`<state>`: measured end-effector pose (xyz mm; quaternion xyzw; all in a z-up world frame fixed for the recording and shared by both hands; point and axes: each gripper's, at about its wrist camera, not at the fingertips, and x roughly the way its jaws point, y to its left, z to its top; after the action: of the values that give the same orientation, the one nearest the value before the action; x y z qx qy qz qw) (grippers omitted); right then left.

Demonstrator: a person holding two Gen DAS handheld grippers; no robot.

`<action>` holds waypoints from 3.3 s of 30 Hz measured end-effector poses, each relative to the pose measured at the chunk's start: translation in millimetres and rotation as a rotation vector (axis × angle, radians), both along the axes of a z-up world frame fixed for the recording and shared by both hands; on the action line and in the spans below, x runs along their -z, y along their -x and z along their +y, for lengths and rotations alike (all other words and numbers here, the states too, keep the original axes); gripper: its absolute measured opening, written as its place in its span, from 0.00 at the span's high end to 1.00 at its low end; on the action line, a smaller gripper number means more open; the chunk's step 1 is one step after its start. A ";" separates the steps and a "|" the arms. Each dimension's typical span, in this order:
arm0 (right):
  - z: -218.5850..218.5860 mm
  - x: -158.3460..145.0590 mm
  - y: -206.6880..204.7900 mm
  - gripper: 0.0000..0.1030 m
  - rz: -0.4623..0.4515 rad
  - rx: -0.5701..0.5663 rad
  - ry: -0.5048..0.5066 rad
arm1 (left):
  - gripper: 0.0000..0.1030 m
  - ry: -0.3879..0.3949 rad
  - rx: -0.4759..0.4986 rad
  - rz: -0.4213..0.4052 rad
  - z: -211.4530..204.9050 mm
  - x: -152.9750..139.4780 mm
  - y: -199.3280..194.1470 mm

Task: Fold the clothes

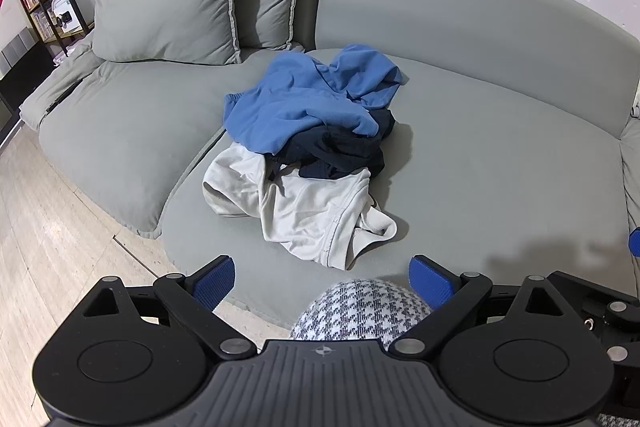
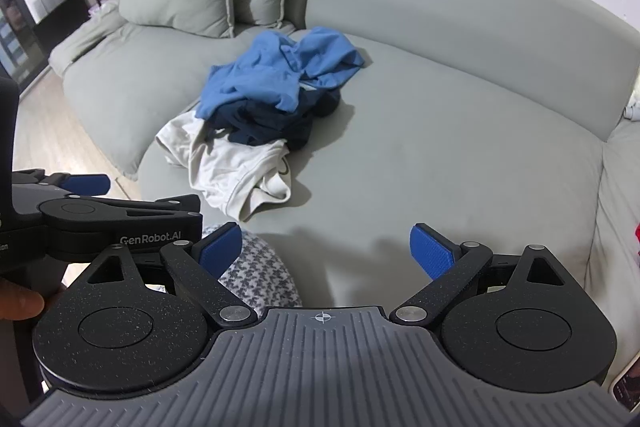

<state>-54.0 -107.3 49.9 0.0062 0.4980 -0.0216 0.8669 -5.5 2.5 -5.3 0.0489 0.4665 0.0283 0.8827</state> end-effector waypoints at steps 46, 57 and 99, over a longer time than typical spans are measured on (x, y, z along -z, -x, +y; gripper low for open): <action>74.7 64.4 -162.4 0.09 -0.101 -0.266 0.010 | 0.21 0.113 -0.114 -0.037 143.9 58.1 -142.1; 70.7 135.5 -356.0 0.32 -0.208 -0.396 0.076 | 0.24 0.106 -0.187 0.013 200.1 139.0 -308.5; -125.6 -98.1 86.3 0.91 -0.546 0.158 0.428 | 0.14 0.119 0.524 -0.127 -132.1 -35.4 28.2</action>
<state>-140.3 -232.8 148.0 -0.1317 0.2300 -0.1899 0.9453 -33.7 -129.6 30.2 0.1141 0.3824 -0.2254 0.8888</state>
